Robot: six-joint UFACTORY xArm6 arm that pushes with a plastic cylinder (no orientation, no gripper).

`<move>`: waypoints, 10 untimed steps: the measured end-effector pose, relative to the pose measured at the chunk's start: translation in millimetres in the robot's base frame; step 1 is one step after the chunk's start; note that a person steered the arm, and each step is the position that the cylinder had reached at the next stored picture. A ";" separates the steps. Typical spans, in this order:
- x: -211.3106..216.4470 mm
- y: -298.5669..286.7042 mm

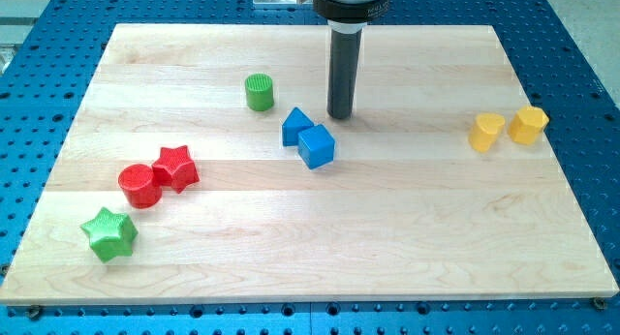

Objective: Push the green circle diagonally up

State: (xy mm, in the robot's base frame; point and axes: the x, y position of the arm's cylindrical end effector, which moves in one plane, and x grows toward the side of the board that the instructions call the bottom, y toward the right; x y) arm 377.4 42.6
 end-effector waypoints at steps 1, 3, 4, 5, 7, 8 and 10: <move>0.0 -1.0; 0.0 -4.6; -2.3 -7.4; -2.3 -7.5; -2.5 -9.3; -2.5 -33.2; -2.5 -45.2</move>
State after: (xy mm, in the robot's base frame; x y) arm 374.9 -2.6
